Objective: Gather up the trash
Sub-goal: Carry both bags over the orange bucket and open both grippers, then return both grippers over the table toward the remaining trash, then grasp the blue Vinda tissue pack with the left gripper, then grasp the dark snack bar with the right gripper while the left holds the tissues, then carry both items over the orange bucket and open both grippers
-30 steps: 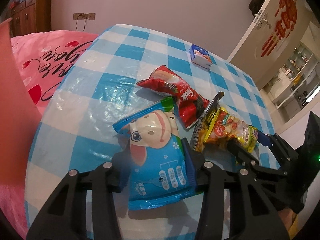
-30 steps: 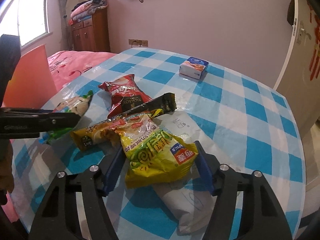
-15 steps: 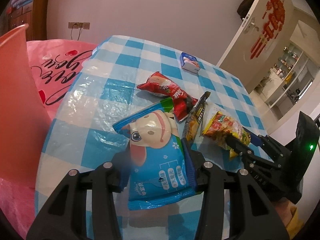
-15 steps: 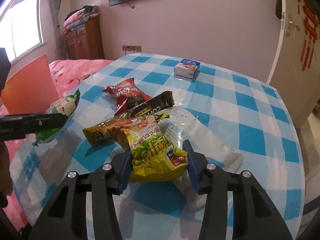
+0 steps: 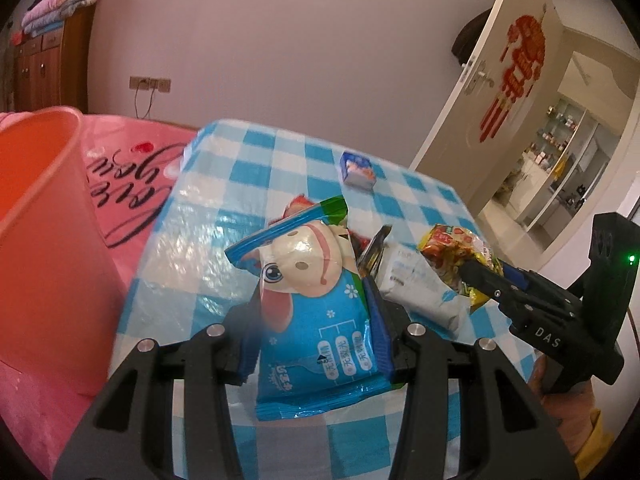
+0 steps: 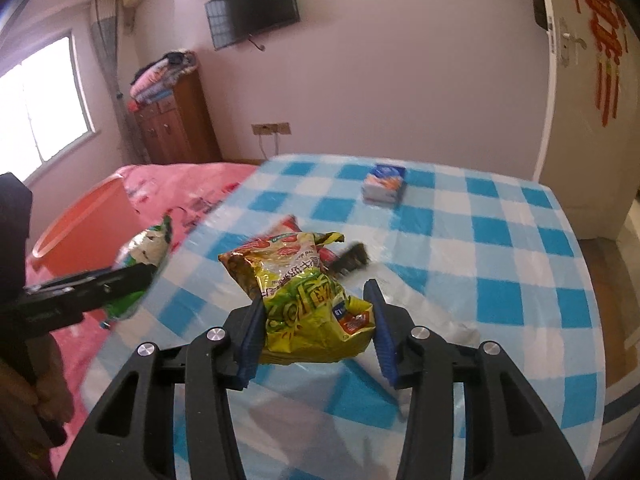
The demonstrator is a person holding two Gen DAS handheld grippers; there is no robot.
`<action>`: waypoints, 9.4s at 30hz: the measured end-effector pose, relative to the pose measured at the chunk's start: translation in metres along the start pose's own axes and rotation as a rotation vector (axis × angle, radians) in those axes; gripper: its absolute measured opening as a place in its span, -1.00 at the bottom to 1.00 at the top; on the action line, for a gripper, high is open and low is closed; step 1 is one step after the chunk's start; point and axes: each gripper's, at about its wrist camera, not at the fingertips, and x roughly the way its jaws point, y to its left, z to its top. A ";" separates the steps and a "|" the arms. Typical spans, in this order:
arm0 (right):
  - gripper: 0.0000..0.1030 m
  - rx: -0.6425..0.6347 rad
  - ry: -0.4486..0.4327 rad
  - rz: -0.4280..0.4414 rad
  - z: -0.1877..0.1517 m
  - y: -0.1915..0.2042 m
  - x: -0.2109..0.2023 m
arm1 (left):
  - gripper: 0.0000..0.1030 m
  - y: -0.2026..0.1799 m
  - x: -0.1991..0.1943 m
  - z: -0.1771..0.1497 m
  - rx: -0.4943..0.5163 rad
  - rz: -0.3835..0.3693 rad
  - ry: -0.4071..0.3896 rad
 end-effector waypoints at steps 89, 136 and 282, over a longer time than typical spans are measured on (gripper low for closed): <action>0.83 -0.073 -0.131 -0.077 0.029 0.042 0.015 | 0.75 0.024 -0.036 0.024 -0.017 0.286 -0.158; 0.83 0.398 0.035 0.164 -0.034 -0.162 0.044 | 0.75 -0.130 0.329 0.154 0.192 0.232 0.300; -0.82 0.232 0.103 0.341 0.038 0.033 0.036 | 0.03 0.022 -0.040 0.011 0.028 -0.111 -0.027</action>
